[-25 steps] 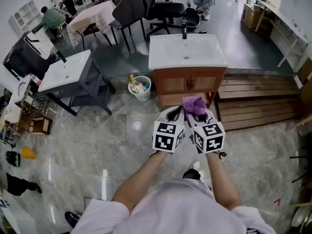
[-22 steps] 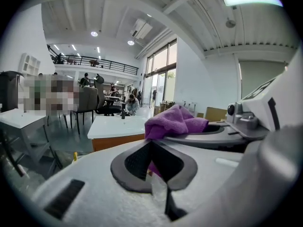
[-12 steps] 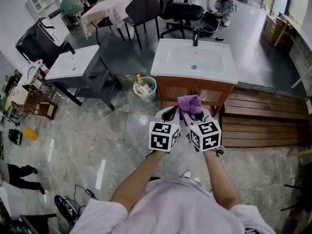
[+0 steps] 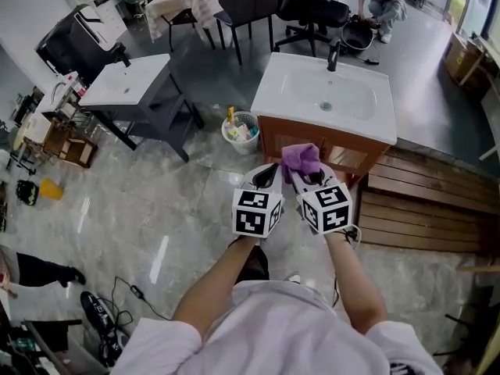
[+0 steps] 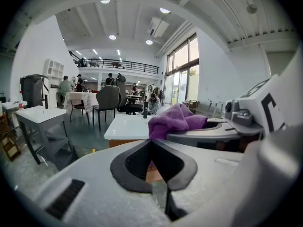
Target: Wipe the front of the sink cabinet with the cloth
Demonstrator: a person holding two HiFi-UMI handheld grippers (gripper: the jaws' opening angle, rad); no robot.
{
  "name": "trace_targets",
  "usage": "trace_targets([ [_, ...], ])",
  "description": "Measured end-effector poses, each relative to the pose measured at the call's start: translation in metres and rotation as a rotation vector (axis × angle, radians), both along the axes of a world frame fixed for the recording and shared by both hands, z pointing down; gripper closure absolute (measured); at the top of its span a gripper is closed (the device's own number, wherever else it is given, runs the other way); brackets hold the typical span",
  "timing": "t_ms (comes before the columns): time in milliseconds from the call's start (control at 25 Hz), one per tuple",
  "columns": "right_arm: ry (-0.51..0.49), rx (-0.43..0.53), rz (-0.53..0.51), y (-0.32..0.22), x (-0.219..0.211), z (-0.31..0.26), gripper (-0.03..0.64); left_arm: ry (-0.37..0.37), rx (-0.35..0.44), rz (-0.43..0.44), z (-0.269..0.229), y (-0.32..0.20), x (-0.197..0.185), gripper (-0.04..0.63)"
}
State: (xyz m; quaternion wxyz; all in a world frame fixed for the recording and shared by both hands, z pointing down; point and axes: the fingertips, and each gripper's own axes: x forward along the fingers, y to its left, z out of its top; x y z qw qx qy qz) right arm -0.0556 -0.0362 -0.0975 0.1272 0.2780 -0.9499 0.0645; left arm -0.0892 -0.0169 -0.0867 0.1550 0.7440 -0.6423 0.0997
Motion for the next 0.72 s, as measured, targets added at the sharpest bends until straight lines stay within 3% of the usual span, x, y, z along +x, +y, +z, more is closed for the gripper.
trace_targets([
  [320,0.021,-0.001,-0.026,-0.040,-0.054,0.017,0.545,0.008,-0.008,-0.019,0.018,-0.041,-0.053,0.589],
  [720,0.079,-0.017,-0.014,-0.102,-0.129,0.066,0.545,0.080,-0.035,-0.007,0.064,-0.106,-0.130,0.589],
])
